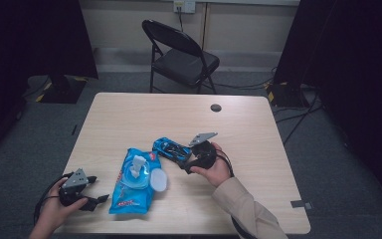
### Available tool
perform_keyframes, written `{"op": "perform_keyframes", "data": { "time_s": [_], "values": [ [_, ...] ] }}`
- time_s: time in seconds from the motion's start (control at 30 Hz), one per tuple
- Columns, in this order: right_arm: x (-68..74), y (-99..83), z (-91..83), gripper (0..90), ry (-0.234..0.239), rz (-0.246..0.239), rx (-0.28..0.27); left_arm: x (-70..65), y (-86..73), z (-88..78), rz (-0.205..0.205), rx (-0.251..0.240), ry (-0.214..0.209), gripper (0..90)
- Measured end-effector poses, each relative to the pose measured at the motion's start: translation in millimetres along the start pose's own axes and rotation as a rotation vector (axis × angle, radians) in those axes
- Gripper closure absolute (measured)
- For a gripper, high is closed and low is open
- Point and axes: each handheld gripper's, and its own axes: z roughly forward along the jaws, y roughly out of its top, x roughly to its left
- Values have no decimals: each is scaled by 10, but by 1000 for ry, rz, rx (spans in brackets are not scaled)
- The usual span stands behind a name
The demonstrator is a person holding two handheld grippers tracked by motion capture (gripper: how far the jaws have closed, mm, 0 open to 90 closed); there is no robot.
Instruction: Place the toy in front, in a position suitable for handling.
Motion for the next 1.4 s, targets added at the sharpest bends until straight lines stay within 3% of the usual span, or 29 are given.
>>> {"op": "perform_keyframes", "data": {
  "time_s": [0.23, 0.53, 0.63, 1.0, 1.03, 1.23, 1.4],
  "values": [
    [-76, 193, 254, 136, -10, 29, 4, 0, 0, 0, 1, 1, 0, 125],
    [-152, 297, 509, 135, -29, 14, 49, 0, 0, 0, 0, 1, 0, 125],
    [-166, 289, 600, 135, -16, 14, 59, 4, 1, -2, 5, 4, -1, 125],
    [-166, 319, 719, 136, -6, 17, 67, 5, 1, -1, 5, 3, -2, 125],
    [-148, 332, 753, 138, -15, -4, 84, 5, 1, -2, 5, 4, -2, 125],
    [-142, 337, 816, 144, -16, -22, 87, 2, 1, 0, 1, 1, -2, 125],
    [-138, 299, 844, 209, -15, -48, 92, 3, 1, 0, 2, 1, -2, 125]
  ]
}}
